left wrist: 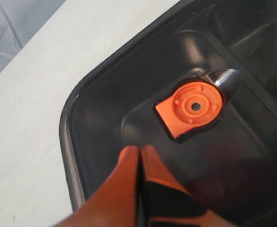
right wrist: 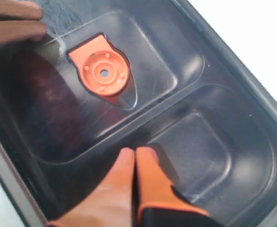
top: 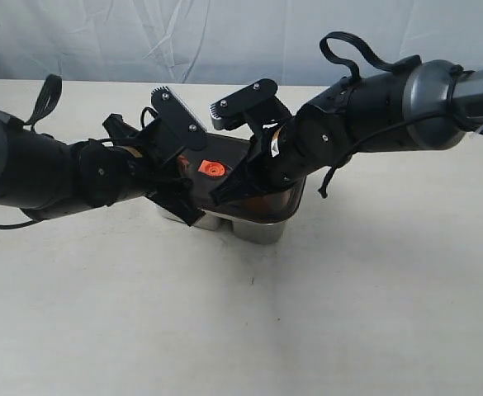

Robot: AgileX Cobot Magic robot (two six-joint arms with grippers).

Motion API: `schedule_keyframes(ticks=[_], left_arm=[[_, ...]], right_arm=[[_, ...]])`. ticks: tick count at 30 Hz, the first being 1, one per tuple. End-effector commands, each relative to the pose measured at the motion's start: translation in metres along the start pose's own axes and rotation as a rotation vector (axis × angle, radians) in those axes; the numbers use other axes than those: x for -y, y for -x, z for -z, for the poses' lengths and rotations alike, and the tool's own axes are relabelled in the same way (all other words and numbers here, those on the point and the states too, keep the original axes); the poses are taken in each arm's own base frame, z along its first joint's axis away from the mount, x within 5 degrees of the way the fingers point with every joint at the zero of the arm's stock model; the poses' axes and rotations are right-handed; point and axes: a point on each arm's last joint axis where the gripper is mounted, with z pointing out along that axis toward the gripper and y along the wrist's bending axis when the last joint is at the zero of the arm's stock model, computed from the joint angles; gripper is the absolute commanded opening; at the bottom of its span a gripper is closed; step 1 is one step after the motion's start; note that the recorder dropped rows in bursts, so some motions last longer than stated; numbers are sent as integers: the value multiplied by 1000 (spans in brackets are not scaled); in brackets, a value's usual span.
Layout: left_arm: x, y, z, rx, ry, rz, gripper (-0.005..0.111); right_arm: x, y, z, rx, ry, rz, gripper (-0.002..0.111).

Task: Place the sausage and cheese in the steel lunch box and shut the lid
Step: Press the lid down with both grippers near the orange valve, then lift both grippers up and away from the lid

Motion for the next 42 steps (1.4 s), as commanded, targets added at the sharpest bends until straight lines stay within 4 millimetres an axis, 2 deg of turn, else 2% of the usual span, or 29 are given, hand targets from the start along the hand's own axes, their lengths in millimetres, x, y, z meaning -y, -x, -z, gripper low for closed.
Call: schedule_keyframes(ticks=[1,11,15,18,22,25,33,42], left_arm=[[10,-15,-9,-80,-74,-2,0],[20,-20,-9,-138,-176,0,0],[29,-30,-14,-199,-241,2,0],[30,-31,-14,-209,-255,3,0],[25,-22,-7,-173,-238,9,0],[11,-4,7,-84,-160,46,0],[-7,19,32,38,-68,83,0],[-19,35,56,122,-29,130,0]], right_arm=[[3,-17,-13,-120,-8,1,-1],[3,-22,-10,-182,-11,-6,-1],[2,-33,-26,-241,-5,-16,-1],[1,-34,-28,-243,-1,-27,-1],[2,-21,-11,-159,-1,-29,-1],[3,-11,3,-97,-6,-17,-1],[10,0,22,-30,-67,-3,-1],[14,15,69,76,-98,-7,-1]])
